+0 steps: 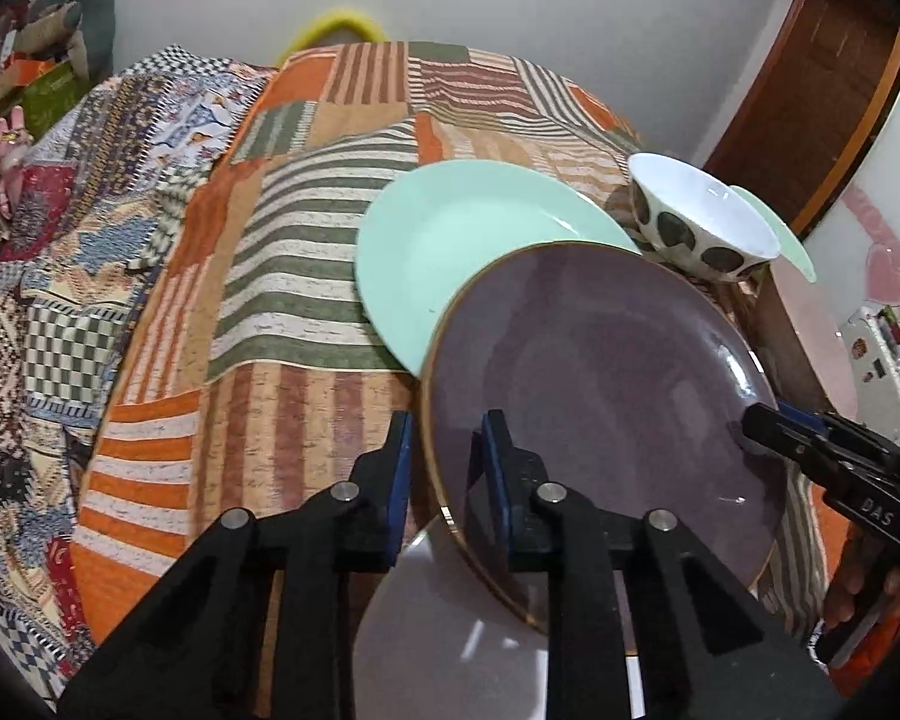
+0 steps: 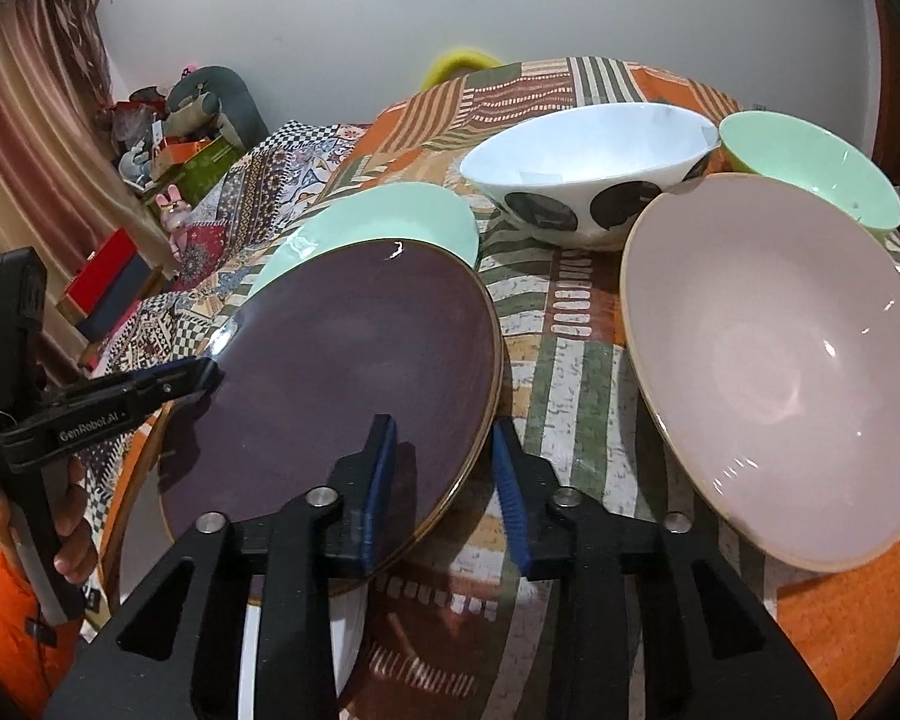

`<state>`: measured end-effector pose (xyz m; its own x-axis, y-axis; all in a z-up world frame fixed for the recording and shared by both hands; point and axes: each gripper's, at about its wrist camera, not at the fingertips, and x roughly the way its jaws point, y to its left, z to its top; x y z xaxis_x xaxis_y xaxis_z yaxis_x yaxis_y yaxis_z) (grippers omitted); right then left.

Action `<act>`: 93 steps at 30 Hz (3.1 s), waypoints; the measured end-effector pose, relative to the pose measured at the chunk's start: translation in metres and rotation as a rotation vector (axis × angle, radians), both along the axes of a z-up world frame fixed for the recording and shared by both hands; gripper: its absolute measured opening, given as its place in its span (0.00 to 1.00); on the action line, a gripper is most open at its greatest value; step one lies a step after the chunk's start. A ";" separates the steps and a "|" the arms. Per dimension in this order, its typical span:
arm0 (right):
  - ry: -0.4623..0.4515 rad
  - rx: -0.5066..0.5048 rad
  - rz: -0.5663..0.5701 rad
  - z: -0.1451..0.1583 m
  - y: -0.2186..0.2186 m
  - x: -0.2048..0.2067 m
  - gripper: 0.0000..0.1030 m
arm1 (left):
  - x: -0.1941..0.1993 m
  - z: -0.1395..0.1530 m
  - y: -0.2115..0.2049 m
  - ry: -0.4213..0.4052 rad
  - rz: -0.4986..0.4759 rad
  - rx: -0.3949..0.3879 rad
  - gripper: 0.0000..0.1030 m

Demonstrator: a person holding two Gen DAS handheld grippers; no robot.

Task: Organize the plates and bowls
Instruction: 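Close the left gripper on the purple plate rim while the right gripper grips its rim too, then lift the purple plate off the white plate with both grippers and lower it beside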

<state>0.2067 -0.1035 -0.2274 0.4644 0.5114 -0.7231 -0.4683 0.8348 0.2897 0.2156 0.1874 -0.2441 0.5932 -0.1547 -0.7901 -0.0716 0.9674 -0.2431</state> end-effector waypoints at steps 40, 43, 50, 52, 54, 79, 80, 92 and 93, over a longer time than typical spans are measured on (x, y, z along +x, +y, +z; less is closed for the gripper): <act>-0.109 -0.012 0.001 0.045 -0.036 -0.052 0.24 | -0.098 0.076 -0.060 -0.084 0.015 0.023 0.20; -0.110 -0.013 -0.005 0.045 -0.045 -0.058 0.24 | -0.104 0.076 -0.070 -0.075 0.003 0.022 0.20; -0.092 -0.019 -0.032 0.036 -0.066 -0.069 0.24 | -0.113 0.071 -0.092 -0.046 -0.031 0.027 0.20; -0.083 -0.021 -0.042 0.033 -0.072 -0.071 0.24 | -0.114 0.068 -0.102 -0.037 -0.046 0.029 0.20; -0.070 -0.025 -0.054 0.027 -0.079 -0.072 0.24 | -0.114 0.064 -0.111 -0.025 -0.061 0.029 0.20; 0.050 -0.049 -0.200 -0.014 -0.150 -0.073 0.24 | -0.070 0.021 -0.183 0.093 -0.193 0.045 0.20; 0.054 -0.049 -0.202 -0.014 -0.150 -0.072 0.24 | -0.068 0.019 -0.184 0.097 -0.194 0.044 0.20; 0.093 -0.046 -0.204 -0.023 -0.152 -0.066 0.24 | -0.064 0.011 -0.187 0.126 -0.200 0.062 0.20; 0.090 -0.047 -0.201 -0.022 -0.152 -0.065 0.24 | -0.065 0.012 -0.188 0.122 -0.199 0.071 0.20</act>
